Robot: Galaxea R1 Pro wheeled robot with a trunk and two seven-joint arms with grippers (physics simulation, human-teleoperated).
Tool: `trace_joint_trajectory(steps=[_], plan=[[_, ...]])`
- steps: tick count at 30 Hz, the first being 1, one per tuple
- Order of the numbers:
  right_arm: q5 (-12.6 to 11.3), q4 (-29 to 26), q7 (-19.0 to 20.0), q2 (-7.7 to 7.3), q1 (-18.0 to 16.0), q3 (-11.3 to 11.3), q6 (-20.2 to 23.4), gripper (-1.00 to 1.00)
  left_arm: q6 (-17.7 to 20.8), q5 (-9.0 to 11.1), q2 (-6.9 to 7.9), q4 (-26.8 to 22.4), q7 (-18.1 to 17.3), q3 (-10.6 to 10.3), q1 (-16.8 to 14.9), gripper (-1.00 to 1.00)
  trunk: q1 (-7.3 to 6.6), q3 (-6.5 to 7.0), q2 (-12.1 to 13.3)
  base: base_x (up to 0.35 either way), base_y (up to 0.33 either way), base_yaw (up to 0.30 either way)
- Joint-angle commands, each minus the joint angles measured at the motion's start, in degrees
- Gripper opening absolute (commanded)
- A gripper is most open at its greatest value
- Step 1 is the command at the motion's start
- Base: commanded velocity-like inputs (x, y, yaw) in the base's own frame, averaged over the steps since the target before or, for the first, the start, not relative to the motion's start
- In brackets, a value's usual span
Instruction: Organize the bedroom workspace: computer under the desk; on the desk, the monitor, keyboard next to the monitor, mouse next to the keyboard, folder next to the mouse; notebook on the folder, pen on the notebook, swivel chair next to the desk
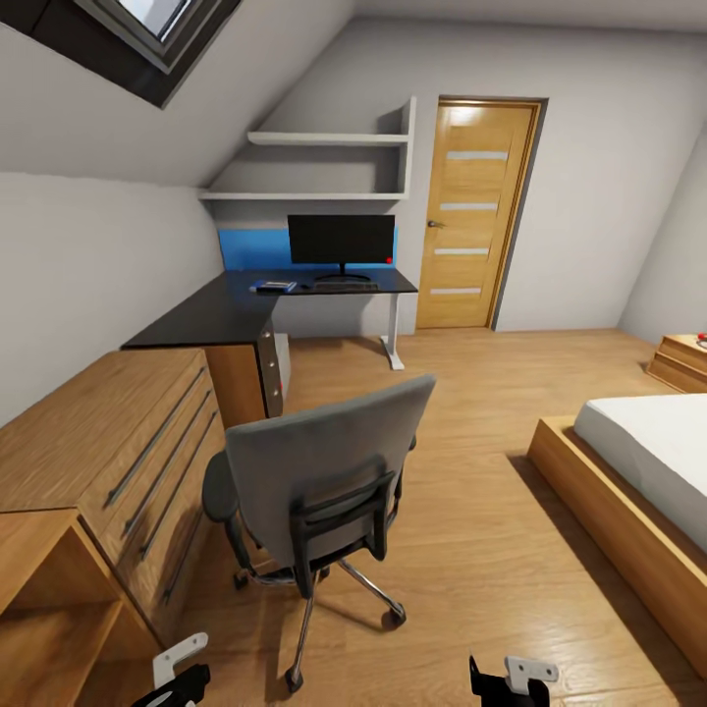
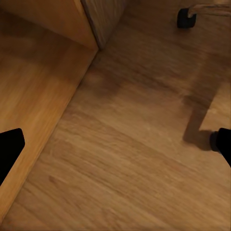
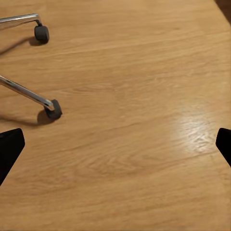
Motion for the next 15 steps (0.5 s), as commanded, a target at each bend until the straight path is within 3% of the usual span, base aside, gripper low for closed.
trace_joint_trajectory(steps=[1, 15], plan=[[0.0, -0.1, -0.5, -0.08, 0.0, 0.4, 0.0, 1.00, -0.2, 0.6, -0.01, 0.0, 0.1, -0.1, 0.0, 1.00, 0.22, -0.24, -0.4, -0.002, 0.000, 0.000], [0.1, -0.1, -0.4, -0.03, 0.0, 0.6, 0.0, 1.00, -0.1, 0.5, -0.02, 0.0, 0.1, -0.2, 0.0, 1.00, 3.29, -2.75, -6.1, 0.000, 0.000, 0.000]])
